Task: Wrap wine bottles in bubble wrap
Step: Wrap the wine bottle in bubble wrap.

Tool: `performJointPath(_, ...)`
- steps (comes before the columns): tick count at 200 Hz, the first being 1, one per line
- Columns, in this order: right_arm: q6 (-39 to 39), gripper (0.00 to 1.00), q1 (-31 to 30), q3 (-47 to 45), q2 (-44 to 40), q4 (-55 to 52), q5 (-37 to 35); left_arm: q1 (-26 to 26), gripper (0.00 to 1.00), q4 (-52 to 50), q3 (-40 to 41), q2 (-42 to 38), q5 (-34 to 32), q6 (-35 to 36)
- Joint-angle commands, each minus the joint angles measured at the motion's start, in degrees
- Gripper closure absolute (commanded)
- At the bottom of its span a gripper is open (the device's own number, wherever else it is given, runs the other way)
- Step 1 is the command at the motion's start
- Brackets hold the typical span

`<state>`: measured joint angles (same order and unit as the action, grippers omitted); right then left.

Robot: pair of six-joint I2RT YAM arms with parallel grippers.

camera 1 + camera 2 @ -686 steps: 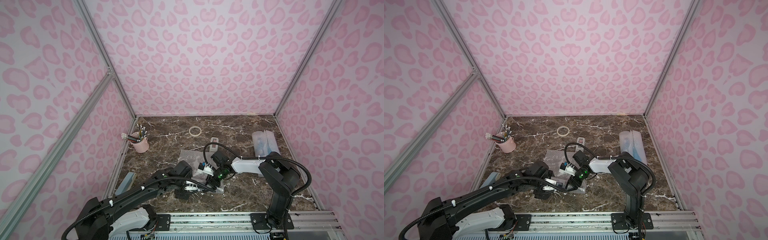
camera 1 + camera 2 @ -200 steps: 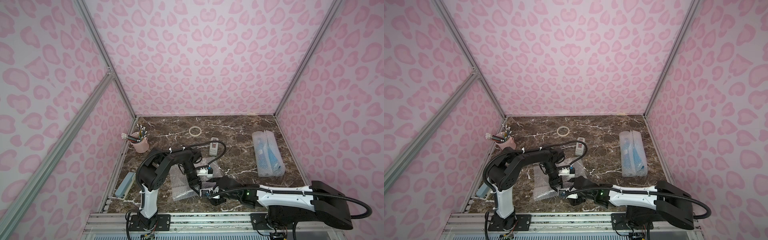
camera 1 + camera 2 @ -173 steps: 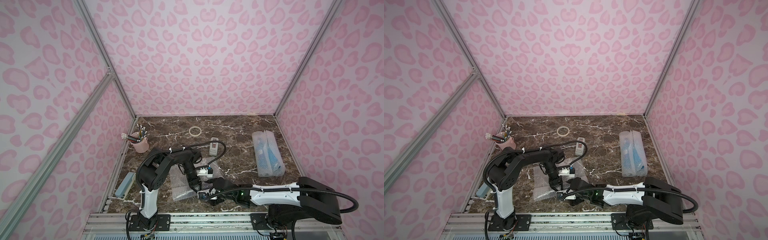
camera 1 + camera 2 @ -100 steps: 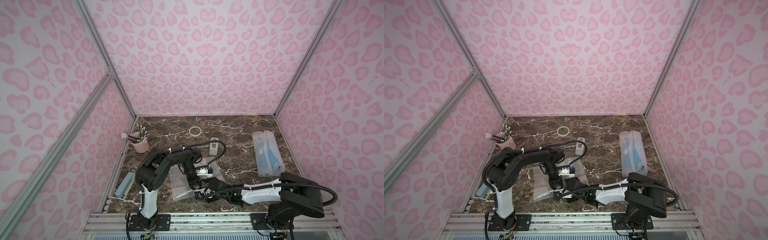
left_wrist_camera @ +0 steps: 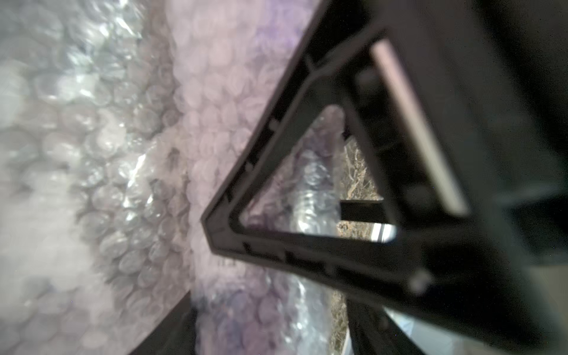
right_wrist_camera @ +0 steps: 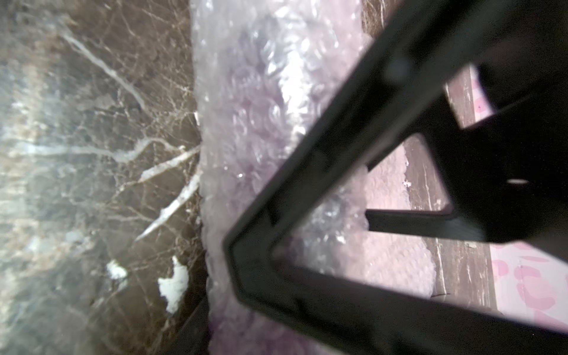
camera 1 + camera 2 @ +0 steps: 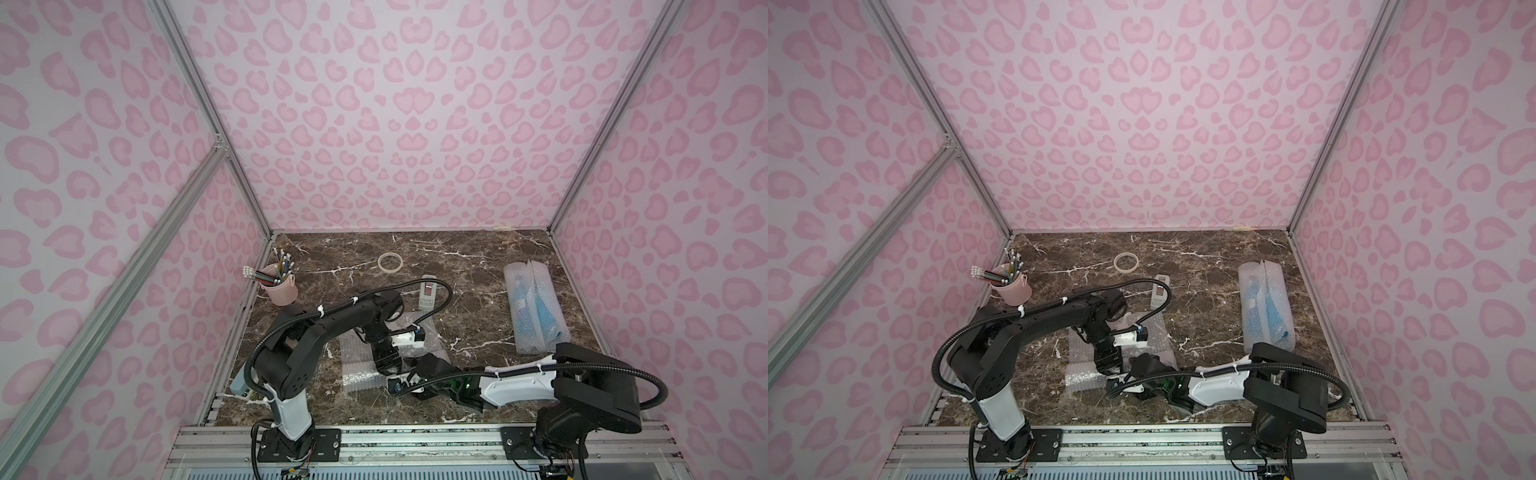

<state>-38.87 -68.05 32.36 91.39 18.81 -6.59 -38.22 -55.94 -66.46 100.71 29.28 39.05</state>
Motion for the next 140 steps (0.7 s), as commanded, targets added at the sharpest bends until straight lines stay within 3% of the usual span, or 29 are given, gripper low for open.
performJointPath(1, 2.3, 0.49, 0.4, 0.1, 0.8, -8.1, 3.8, 0.2, 0.22, -2.9, -0.3, -3.8, -1.8, -0.7)
performJointPath(32, 4.7, 0.48, 2.1, 3.3, 0.6, -12.9, 10.4, 1.0, 0.18, -5.0, 0.2, -10.4, -17.1, -3.9)
performJointPath(54, 7.5, 0.48, 4.3, 6.0, 0.6, -17.2, 18.3, 4.3, 0.17, -1.6, 2.6, -20.3, -22.5, -8.0)
performJointPath(75, 10.9, 0.48, 8.3, 9.9, 2.4, -22.4, 30.5, 6.5, 0.15, 0.9, 6.6, -31.1, -21.9, -8.9)
performJointPath(109, 17.0, 0.49, 12.9, 16.8, 7.3, -29.4, 41.3, 7.2, 0.11, -0.6, 12.9, -41.0, -19.9, -6.3)
performJointPath(140, 25.9, 0.47, 17.6, 25.6, 14.7, -37.3, 50.8, 7.2, 0.12, -1.0, 17.0, -47.9, -11.9, 1.1)
